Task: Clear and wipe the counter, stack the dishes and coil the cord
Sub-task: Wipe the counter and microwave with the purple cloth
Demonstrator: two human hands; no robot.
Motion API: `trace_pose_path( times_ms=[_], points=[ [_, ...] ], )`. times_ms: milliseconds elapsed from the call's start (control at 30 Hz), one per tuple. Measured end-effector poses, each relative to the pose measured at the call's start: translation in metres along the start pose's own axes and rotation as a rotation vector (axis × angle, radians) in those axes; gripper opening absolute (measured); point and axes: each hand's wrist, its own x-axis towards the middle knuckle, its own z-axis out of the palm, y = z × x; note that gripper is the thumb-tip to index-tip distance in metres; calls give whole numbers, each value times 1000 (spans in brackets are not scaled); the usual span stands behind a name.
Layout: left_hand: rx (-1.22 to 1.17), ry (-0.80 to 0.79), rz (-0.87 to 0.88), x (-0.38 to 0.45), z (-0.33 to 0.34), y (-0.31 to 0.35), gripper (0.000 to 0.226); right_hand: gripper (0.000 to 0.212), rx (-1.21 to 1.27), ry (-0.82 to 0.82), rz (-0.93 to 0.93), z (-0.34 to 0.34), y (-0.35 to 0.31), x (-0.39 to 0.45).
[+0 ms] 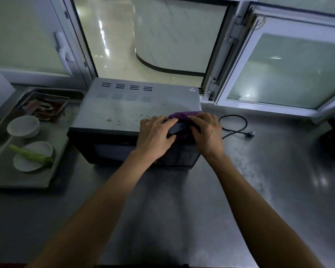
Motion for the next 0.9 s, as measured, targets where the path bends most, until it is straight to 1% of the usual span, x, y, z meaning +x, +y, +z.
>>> trace_pose_path(
  times_ms=[67, 133, 200, 300, 367, 433, 500, 567, 633, 767, 900],
  points=[
    [-22, -11, 32, 5, 4, -9, 53, 33, -71, -13, 59, 5, -6, 2],
    [-32, -16, 61, 9, 5, -17, 53, 35, -83, -27, 123, 8, -14, 1],
    [-43, -34, 83, 11, 5, -23, 56, 39, -72, -75, 197, 11, -23, -3],
    [-105, -45, 87, 11, 3, -32, 58, 52, -58, -195, 291, 11, -36, -7],
    [-157, -35, 70, 10, 1, -38, 55, 63, -62, -274, 332, 10, -40, -4],
    [-153, -11, 65, 10, -1, -45, 51, 75, -71, -345, 352, 12, -43, 2],
    [-129, 10, 48, 9, -4, -49, 46, 84, -85, -414, 340, 16, -43, 6],
    [-101, 31, 25, 7, -5, -53, 42, 88, -104, -452, 317, 20, -41, 12],
    [-56, 55, 19, 4, -5, -58, 39, 89, -112, -471, 304, 24, -40, 15],
    [10, 98, -17, -3, -9, -71, 34, 86, -111, -459, 235, 34, -41, 23],
    [54, 126, -24, -16, -16, -89, 30, 84, -111, -496, 186, 40, -45, 31]
  ],
)
